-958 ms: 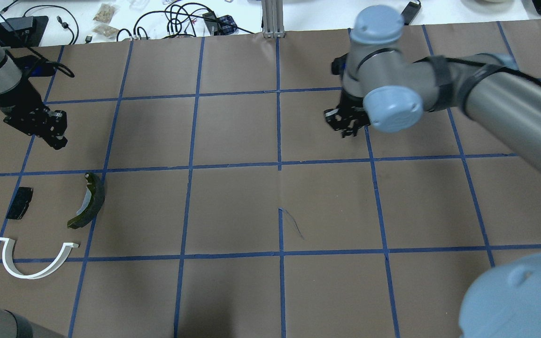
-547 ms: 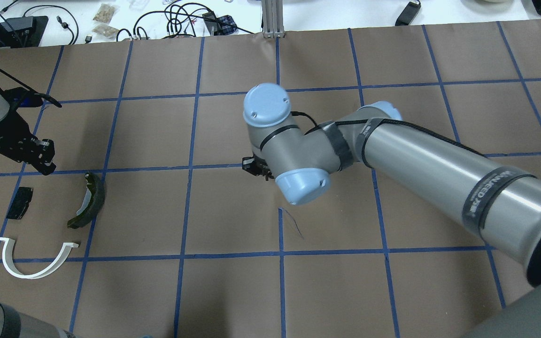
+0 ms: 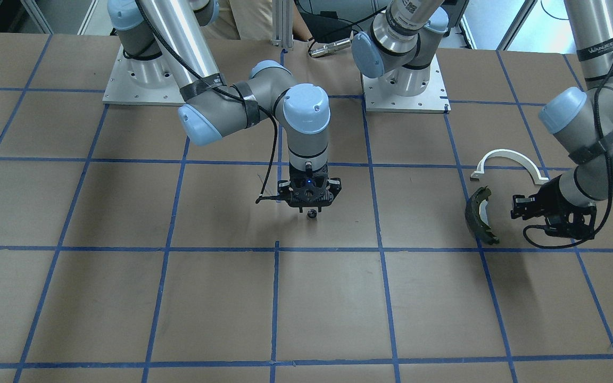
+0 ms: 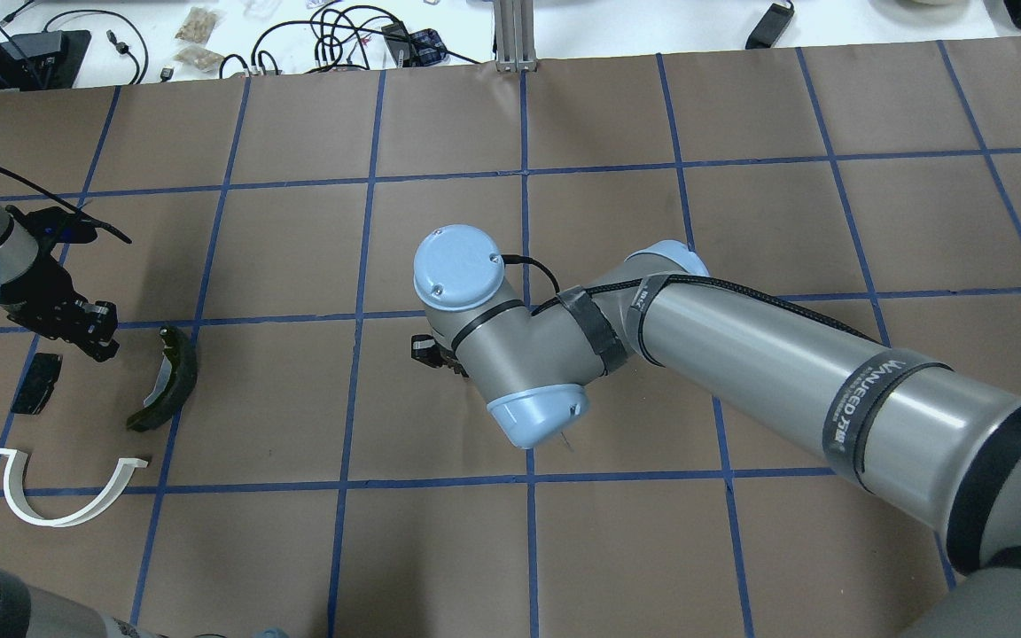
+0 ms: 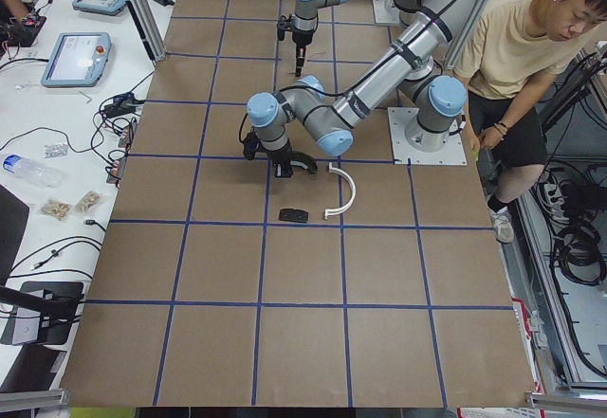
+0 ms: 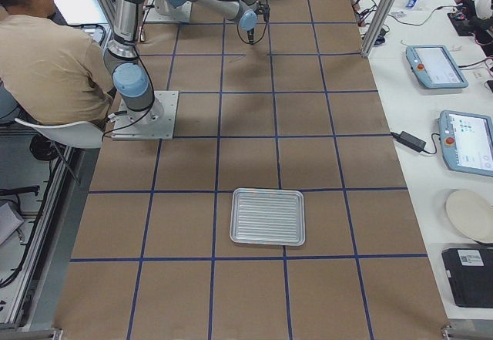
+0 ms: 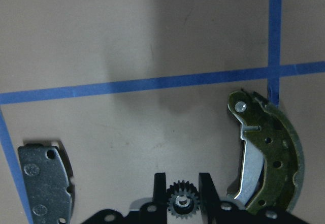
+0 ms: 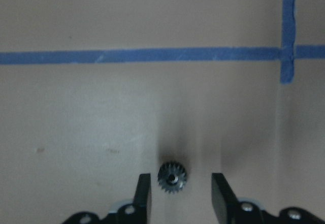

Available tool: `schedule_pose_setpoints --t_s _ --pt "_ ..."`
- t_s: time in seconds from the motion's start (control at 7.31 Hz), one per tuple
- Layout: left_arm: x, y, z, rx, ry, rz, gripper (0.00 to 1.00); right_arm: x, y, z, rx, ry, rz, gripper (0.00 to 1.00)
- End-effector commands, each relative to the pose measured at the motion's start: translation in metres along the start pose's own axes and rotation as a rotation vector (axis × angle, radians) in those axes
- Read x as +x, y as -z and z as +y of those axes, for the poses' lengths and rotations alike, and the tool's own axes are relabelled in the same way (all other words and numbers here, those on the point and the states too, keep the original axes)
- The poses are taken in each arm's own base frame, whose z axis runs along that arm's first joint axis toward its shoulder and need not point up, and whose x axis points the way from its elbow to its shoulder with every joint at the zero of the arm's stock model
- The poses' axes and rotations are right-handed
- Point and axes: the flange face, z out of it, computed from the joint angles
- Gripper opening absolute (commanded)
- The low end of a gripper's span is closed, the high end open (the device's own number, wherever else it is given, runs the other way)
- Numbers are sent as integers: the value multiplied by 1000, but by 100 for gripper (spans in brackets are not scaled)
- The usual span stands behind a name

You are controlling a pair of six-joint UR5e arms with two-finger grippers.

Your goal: Place bearing gear from tray to pile

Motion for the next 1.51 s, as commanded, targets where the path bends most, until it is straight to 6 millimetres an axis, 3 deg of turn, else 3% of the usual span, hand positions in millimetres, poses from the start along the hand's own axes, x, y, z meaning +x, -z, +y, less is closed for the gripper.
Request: schedule_pose_setpoints --t_s 0.0,0.27,0.41,0.55,0.68,0.82,0.96,1.09,1.23,1.37 --pt "-6 -16 8 -19 14 21 0 65 66 -79 85 43 37 100" --pt "-5 -20 8 -27 15 27 1 164 161 -150 12 134 92 100" --pt "-6 -24 7 -31 14 31 11 199 209 -169 -3 123 100 100" --pt "-7 -26 6 -35 16 34 19 213 244 -165 -63 105 49 100" --pt "-7 -29 5 -38 20 38 47 220 270 -141 -130 111 53 100" --pt "-7 -27 5 -31 27 36 91 220 287 -120 -160 105 51 100" --pt "-7 -25 5 -27 27 35 100 221 281 -107 -165 113 55 100" --pt "1 -6 -1 3 21 13 100 225 275 -104 -165 128 54 100" --pt "12 27 -11 47 74 -17 100 236 278 -111 -126 147 47 100" --pt "48 70 -32 77 99 -12 100 242 278 -111 -135 136 51 100"
